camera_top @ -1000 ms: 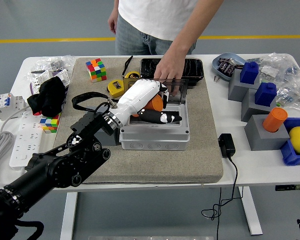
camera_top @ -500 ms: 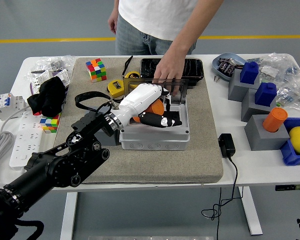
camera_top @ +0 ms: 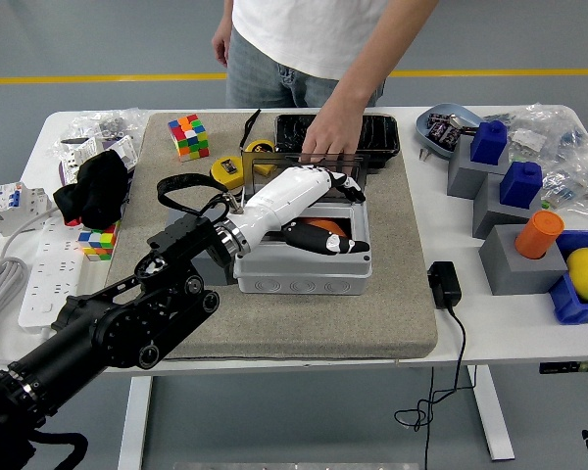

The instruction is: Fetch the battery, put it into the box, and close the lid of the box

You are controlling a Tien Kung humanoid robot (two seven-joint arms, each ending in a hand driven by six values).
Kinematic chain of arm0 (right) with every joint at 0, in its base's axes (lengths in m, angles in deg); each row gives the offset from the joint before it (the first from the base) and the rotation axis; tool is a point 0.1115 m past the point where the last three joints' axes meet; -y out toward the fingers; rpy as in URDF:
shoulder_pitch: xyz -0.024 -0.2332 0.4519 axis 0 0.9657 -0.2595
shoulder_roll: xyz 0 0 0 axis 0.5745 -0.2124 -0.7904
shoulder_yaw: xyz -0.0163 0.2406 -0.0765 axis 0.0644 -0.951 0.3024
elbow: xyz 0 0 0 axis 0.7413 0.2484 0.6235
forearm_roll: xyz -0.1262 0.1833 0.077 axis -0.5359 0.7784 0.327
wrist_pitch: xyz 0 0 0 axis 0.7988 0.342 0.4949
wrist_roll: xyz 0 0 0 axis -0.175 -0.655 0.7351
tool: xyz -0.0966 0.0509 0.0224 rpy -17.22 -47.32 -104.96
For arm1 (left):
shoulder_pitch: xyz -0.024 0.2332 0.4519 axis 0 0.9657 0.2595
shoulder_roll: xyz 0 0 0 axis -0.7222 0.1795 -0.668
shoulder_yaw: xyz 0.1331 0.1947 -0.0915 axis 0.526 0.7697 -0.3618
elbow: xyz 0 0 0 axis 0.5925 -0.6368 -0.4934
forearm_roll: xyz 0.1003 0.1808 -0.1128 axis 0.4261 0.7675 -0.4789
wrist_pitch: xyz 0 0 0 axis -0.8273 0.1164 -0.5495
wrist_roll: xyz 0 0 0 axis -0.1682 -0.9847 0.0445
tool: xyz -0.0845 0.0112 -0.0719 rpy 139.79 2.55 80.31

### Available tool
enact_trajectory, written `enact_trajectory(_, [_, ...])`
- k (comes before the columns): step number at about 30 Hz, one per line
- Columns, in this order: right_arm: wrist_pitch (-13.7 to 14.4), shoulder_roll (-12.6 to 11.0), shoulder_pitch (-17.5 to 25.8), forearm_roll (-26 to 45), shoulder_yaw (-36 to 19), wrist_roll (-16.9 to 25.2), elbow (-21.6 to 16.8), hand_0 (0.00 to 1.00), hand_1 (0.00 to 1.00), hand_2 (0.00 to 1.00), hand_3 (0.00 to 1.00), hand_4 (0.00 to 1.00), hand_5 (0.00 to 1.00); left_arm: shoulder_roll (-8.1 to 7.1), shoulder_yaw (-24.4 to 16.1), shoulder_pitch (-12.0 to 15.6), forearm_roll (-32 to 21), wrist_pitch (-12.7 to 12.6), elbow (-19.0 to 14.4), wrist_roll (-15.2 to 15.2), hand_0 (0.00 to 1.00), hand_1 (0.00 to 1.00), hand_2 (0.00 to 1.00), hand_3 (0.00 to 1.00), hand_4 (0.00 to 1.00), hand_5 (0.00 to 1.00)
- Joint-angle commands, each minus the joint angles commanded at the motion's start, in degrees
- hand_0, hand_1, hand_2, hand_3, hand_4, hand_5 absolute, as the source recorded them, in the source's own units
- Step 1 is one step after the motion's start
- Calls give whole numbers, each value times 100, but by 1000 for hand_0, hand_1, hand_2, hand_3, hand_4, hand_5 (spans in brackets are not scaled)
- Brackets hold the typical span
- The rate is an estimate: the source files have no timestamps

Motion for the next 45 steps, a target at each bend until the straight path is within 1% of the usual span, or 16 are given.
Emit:
enact_trajectory(1, [0,1,3,3,1,-1,0,909,891,858,869,998,998,0,-35,20,-117,215,-153,-141,716,716,689,690,998,655])
enact_trajectory(2, [0,1,6,9,3,1,0,908,889,857,868,998,998,0,-75,38,-215,453,-282,-274,458,575,576,593,998,659])
enact_trajectory(7, [6,8,25,2,-20,-2,0,908,889,857,868,998,998,0,-441,138,-777,1610,-894,-1228,458,575,576,593,998,659])
enact_trajectory(8, [7,10,28,5,-20,0,0,907,888,857,867,998,998,0,-537,158,-923,1871,-998,-1453,270,339,392,443,998,691])
enact_trajectory(12, [10,20,41,9,-13,1,0,907,888,857,867,998,998,0,-1052,260,-1609,2839,-1297,-2271,270,339,392,443,998,691])
enact_trajectory(18, [10,32,37,15,-15,-2,0,905,885,856,867,998,998,0,-1474,380,-3001,4213,-1247,-2516,243,228,272,340,998,712])
enact_trajectory(19, [9,33,33,14,-19,-4,0,905,885,856,867,998,998,0,-1458,388,-3262,4213,-1239,-2475,243,228,272,340,998,712])
enact_trajectory(20, [8,33,31,11,-24,-6,0,901,882,854,864,998,998,0,-1451,392,-3485,4198,-1238,-2431,292,470,399,445,998,698])
enact_trajectory(22, [7,35,25,7,-34,-7,0,901,882,854,864,998,998,0,-1488,400,-3969,4045,-1264,-2220,292,470,399,445,998,698])
enact_trajectory(25, [5,37,16,15,-27,-6,0,901,882,854,864,998,998,0,-1655,407,-4677,3337,-1273,-1534,292,470,399,445,998,698])
enact_trajectory(26, [6,38,12,17,-32,-5,0,899,883,854,865,998,998,0,-1774,415,-4938,3076,-1281,-1290,508,666,658,615,998,708])
enact_trajectory(31, [7,36,14,-4,-62,-10,0,899,883,854,865,998,998,0,-2135,410,-6130,1894,-1386,-802,508,666,658,615,998,708])
enact_trajectory(32, [8,37,14,-6,-67,-8,0,899,882,854,865,998,998,0,-2178,406,-6232,1634,-1396,-734,742,794,768,738,998,807])
enact_trajectory(37, [18,39,12,0,-74,3,0,899,882,854,865,998,998,0,-2324,357,-5044,544,-1278,-514,742,794,768,738,998,807])
enact_trajectory(38, [19,40,13,2,-75,5,0,897,880,851,865,998,998,0,-2345,351,-4784,461,-1255,-521,992,983,917,887,998,998])
enact_trajectory(45, [27,41,23,18,-71,23,0,897,879,850,864,998,998,0,-2395,283,-3108,1093,-986,-1403,998,998,998,967,998,998])
